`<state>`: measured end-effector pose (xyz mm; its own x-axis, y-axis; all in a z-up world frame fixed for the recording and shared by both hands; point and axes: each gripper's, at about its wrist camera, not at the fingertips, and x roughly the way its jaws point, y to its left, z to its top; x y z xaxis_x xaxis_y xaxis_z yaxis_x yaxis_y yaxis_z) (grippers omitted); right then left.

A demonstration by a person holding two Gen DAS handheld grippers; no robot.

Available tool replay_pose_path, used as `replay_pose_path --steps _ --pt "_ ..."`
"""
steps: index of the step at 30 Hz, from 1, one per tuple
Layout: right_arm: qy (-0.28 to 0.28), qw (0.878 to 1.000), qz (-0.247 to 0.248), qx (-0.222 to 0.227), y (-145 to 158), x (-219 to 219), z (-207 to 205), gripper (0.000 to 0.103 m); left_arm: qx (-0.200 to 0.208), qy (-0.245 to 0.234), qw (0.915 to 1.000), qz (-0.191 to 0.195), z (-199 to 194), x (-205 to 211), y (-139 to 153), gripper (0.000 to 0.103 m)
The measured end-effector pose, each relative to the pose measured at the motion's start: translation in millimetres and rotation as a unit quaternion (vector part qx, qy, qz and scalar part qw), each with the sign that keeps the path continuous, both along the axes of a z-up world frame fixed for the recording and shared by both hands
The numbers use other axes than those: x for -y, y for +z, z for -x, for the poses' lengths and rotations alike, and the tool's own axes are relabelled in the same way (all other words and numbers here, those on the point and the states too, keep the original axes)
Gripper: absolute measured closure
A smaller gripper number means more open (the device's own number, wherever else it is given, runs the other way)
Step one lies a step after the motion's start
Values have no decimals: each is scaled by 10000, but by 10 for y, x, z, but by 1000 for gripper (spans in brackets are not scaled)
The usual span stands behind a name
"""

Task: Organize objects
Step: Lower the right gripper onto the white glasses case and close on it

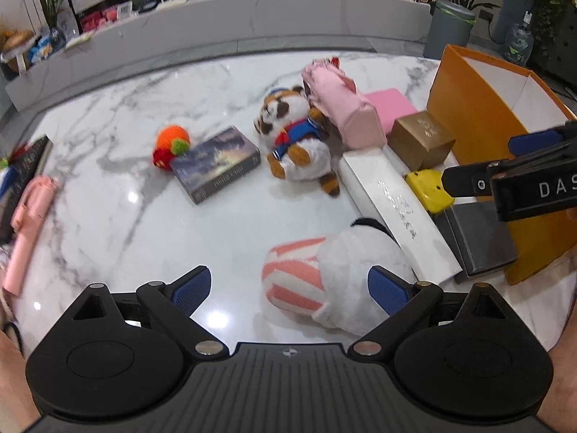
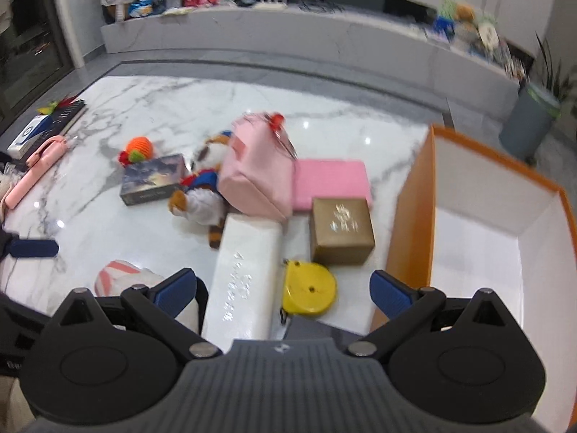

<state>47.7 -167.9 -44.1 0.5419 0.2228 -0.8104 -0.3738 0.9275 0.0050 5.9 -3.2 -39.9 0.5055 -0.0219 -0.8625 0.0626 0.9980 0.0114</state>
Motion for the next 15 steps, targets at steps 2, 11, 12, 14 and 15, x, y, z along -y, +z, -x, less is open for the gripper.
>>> replay_pose_path --steps 2,11,12,14,15 --pt "-66 9998 -124 -146 -57 25 -20 1 -54 24 9999 93 -13 15 -34 0" --pt "-127 9979 -521 -351 -84 25 -14 1 -381 -242 9969 648 -173 58 -221 0" --pt "-130 9978 -538 -370 -90 22 -11 1 -354 -198 9969 673 -185 51 -234 0" --pt "-104 9976 -550 -405 -101 9 1 1 -272 -164 9970 708 -202 52 -243 0" --pt "-72 9974 -564 -431 -108 2 8 1 -245 -188 9972 682 -212 55 -245 0"
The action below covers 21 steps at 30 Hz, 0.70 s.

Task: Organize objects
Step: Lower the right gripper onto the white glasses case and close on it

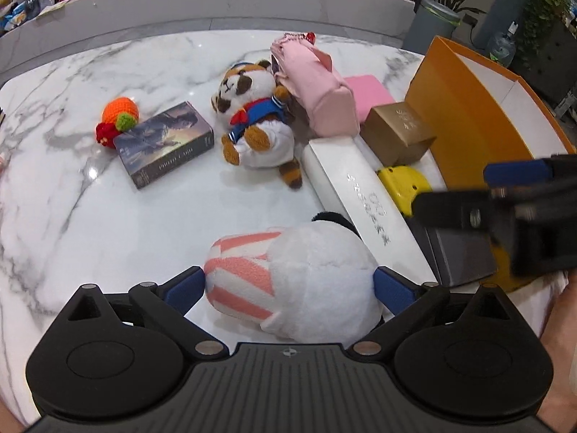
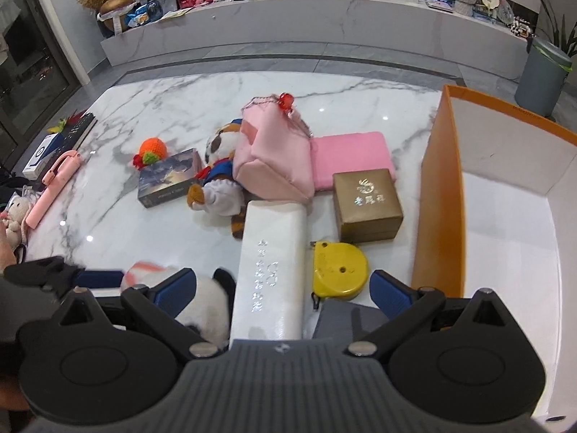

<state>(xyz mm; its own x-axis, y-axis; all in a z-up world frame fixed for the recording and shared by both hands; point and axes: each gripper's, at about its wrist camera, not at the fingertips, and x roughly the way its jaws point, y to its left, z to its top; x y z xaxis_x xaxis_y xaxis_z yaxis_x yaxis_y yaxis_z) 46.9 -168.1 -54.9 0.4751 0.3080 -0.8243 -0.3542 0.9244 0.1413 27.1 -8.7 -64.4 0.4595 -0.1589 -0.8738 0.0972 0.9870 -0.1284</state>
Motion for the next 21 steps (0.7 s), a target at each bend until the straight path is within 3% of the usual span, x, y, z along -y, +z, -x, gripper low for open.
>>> replay_pose_path --steps 10,16,21 --pt "137 9999 66 -35 -168 -100 35 1 87 -467 9988 -70 -92 -60 -33 0" --pt "38 9998 -162 -83 -159 -129 -27 3 -107 -585 9979 -265 -51 -244 -6 0" --pt "182 9991 -272 -251 -195 -247 -73 3 -292 -645 9974 -102 8 -486 -10 0"
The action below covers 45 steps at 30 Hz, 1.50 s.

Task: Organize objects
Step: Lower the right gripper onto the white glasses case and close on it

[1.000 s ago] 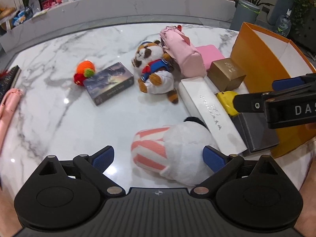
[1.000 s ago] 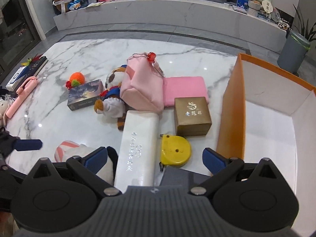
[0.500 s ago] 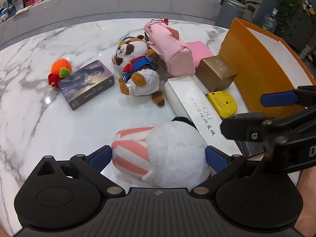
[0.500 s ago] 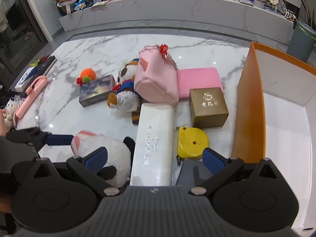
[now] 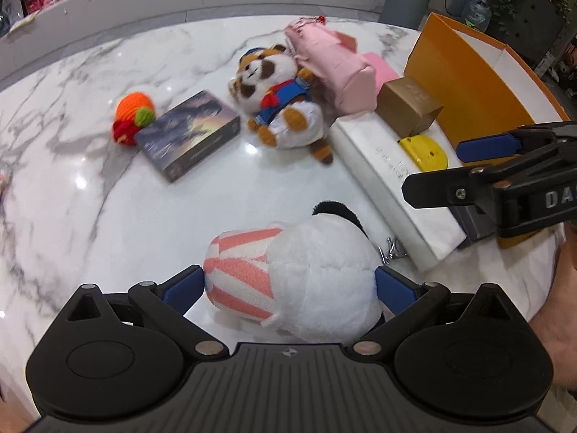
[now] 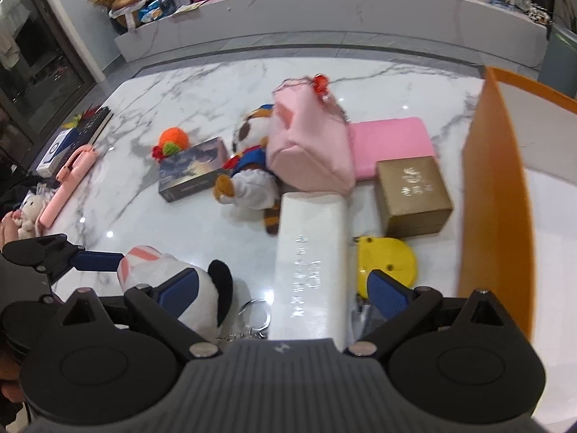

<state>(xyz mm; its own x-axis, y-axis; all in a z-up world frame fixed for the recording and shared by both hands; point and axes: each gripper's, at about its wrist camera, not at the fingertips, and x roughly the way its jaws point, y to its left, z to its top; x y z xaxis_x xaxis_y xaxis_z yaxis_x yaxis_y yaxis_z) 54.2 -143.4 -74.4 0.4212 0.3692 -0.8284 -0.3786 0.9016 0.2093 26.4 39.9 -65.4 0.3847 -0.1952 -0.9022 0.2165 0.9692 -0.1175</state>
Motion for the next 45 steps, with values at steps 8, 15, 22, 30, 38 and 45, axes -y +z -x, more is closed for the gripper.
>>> replay_pose_path --steps 8,15,22,30,38,45 --pt "-17 9986 508 142 -247 -166 -29 11 83 341 9988 356 88 -215 -3 0" --pt "-68 9973 722 -80 -526 -195 -10 20 467 -40 9989 -76 144 -11 -6 0" --pt "82 9941 1063 212 -584 -294 79 19 794 -238 9965 -118 149 70 -48 0" --pt "194 9924 1149 404 -641 -312 104 19 853 -274 9960 -35 131 21 -71 0" --pt "196 9937 1000 469 -653 -292 127 21 907 -538 9944 -77 159 34 -62 0" --pt "275 9948 856 483 -614 -244 162 38 864 -812 9928 -151 222 57 -22 0"
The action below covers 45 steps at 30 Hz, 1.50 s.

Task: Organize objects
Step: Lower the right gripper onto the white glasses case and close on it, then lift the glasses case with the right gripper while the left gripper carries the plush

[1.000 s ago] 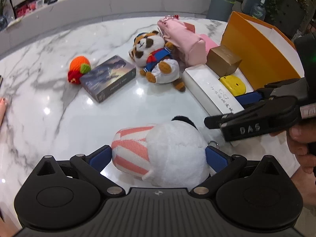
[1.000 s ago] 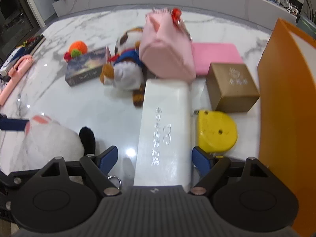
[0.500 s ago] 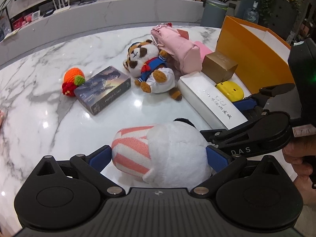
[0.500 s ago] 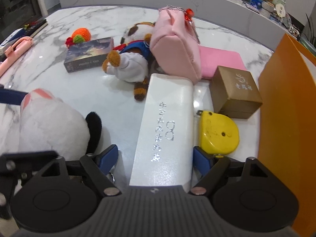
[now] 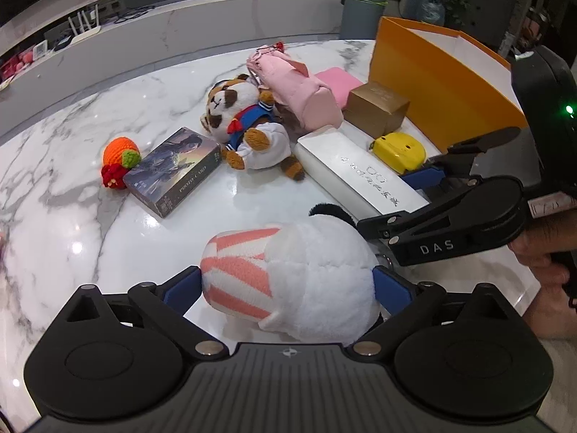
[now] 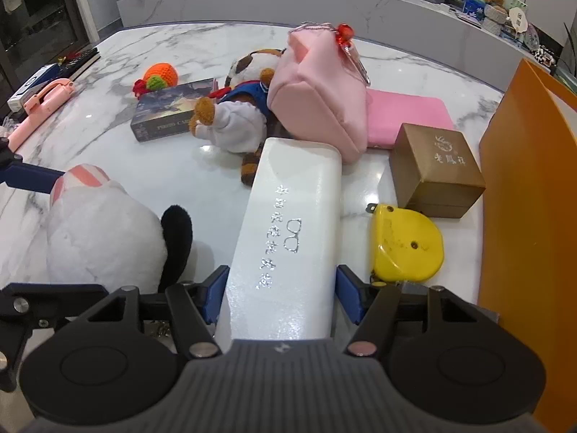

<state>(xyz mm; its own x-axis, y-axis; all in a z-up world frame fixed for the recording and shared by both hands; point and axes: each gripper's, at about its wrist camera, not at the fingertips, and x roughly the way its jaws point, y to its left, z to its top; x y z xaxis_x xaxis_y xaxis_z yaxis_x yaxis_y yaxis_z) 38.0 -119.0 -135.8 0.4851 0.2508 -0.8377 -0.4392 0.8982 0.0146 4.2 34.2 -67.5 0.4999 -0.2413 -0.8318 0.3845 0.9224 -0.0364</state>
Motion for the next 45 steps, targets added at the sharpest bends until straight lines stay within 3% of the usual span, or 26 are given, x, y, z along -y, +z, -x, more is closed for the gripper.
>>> replay_pose_path --steps 4,8,12,18,20,24,28,31,37,40,42,45 --pt "-48 9999 -100 -57 11 30 21 38 -66 -121 9999 20 5 -6 27 0" --pt "-270 9977 -500 -371 45 125 55 38 -432 -397 9982 85 2 -18 45 0" --pt "-360 9963 -620 -473 49 192 220 38 -404 -613 9972 -117 62 27 43 0" --pt "-47 9999 -66 -78 6 27 444 39 -68 -850 9952 -473 129 221 16 0" --pt "-72 9999 -101 -62 0 32 445 38 129 -941 9935 -626 158 283 10 0" --pt "-109 9998 -167 -36 3 81 450 36 127 -741 9961 -468 91 281 -12 0" --pt "-161 9998 -89 54 -16 80 455 32 298 -1107 9915 -612 121 304 -22 0" --pt "89 9998 76 149 -50 44 497 26 193 -1162 9913 -585 114 289 -20 0" --pt "101 9997 79 184 -59 37 512 25 -117 -730 9970 -235 0 241 -45 0" --pt "138 9997 65 202 -53 38 526 29 -209 -733 9967 -268 -18 256 -42 0" --pt "169 9995 42 274 -38 41 548 38 -165 -863 9955 -365 0 278 -28 0" --pt "104 9996 -39 274 -42 62 554 38 -48 -932 9949 -383 54 274 -6 0"
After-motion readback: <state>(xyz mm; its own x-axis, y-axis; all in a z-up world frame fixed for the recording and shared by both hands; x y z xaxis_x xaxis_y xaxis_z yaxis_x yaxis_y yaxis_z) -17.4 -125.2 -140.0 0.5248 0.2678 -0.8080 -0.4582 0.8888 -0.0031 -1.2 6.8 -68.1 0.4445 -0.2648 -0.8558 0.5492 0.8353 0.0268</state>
